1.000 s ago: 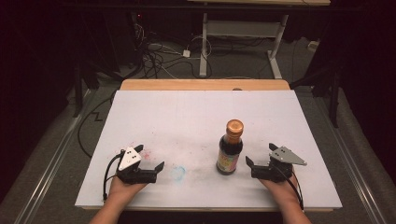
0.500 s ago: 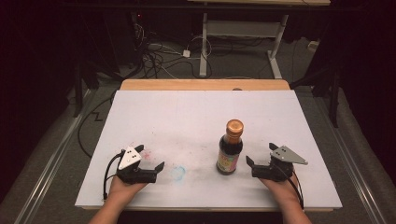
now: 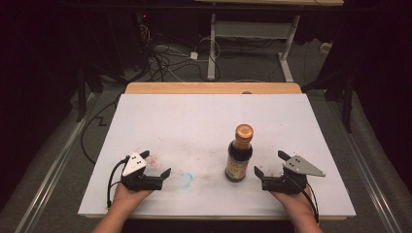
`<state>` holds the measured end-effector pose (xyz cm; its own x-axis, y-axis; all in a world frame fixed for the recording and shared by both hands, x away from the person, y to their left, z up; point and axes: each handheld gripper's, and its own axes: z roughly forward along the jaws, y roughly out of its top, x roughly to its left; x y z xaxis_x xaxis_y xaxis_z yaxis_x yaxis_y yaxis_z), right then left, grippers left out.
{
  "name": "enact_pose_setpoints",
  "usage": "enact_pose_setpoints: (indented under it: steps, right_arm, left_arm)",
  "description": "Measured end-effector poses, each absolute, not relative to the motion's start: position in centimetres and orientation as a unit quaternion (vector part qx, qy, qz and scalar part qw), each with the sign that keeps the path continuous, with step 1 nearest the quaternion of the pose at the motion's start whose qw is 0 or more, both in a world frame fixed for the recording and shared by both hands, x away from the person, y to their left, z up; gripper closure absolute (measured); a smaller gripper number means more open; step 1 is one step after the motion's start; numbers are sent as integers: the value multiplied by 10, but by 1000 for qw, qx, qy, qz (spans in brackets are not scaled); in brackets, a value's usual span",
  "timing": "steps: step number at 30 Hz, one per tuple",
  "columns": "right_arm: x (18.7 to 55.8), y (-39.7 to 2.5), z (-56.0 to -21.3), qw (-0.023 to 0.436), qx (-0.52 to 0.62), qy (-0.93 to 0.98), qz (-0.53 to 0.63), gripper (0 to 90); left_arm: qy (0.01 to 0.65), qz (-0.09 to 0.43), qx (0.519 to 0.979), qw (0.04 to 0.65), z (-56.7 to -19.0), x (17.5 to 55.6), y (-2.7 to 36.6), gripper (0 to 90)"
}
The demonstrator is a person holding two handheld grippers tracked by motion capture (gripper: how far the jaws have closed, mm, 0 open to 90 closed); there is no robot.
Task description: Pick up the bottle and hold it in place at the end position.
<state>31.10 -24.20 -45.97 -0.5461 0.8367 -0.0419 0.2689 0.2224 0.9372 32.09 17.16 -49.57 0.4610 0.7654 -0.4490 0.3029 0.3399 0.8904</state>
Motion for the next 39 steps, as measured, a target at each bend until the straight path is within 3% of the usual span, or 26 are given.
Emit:
enact_pose_setpoints:
  steps: [31,39]
  right_arm:
    - [299,-207,-451,251,328,747,521,4]
    - [305,-193,-452,245,322,749,524,94]
  left_arm:
    - [485,172,550,657,-496,321,171,0]
    - [485,171,551,657,-496,321,171,0]
